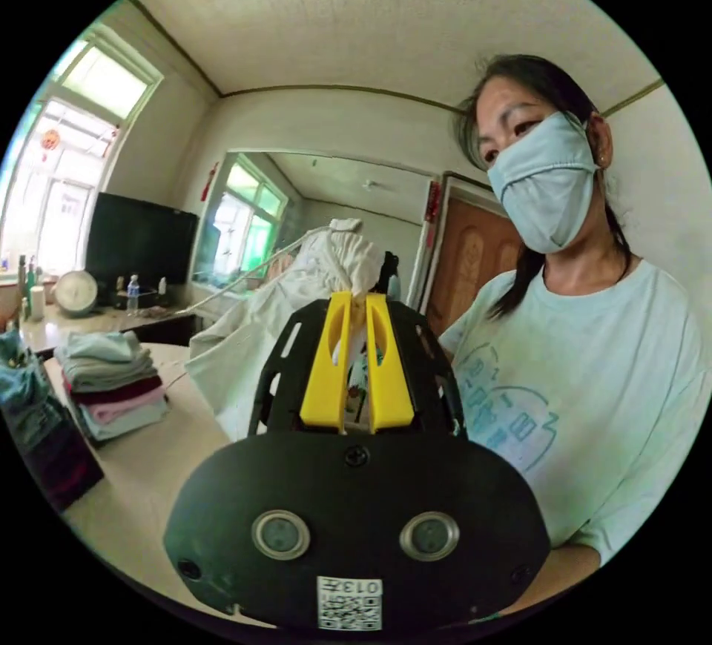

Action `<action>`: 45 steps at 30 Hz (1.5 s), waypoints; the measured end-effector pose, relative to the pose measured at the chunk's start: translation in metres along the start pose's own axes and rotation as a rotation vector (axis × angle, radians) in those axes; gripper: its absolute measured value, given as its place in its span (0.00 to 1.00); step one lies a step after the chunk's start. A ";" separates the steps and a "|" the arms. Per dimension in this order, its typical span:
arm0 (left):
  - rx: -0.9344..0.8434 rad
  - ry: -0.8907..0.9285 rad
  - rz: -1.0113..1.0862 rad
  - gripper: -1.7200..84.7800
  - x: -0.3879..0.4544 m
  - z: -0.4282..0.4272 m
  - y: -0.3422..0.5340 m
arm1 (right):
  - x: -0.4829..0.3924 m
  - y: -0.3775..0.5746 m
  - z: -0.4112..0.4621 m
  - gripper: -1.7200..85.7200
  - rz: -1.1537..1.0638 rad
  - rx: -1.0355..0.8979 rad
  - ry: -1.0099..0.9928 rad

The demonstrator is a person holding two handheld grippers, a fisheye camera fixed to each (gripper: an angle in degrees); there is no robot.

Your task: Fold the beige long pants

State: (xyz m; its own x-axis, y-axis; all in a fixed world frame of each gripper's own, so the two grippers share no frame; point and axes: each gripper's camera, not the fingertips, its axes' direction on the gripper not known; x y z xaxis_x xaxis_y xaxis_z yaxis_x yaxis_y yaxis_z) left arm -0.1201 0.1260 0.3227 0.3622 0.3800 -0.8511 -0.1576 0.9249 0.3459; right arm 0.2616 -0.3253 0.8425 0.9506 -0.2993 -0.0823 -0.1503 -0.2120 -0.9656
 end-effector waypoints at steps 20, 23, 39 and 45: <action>0.318 -0.427 -0.833 0.05 -0.084 -0.124 0.238 | -0.168 0.054 0.316 0.12 0.046 -0.761 -1.009; 0.204 -0.650 -1.075 0.05 -0.085 -0.163 0.302 | -0.172 0.094 0.324 0.12 0.283 -0.761 -1.131; 0.205 -0.627 -1.201 0.22 -0.111 -0.185 0.336 | -0.063 0.200 0.171 0.21 0.266 -0.895 -0.419; -0.035 -0.659 -1.353 0.09 -0.144 -0.153 0.347 | -0.080 0.176 0.164 0.21 0.277 -0.794 -0.565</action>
State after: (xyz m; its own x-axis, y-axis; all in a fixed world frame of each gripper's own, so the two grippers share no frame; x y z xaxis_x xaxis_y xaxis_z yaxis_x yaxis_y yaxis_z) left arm -0.3676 0.3906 0.5051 0.5830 -0.7916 -0.1828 0.6061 0.5736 -0.5510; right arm 0.2036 -0.1859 0.6386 0.8133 0.0086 -0.5817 -0.3266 -0.8208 -0.4687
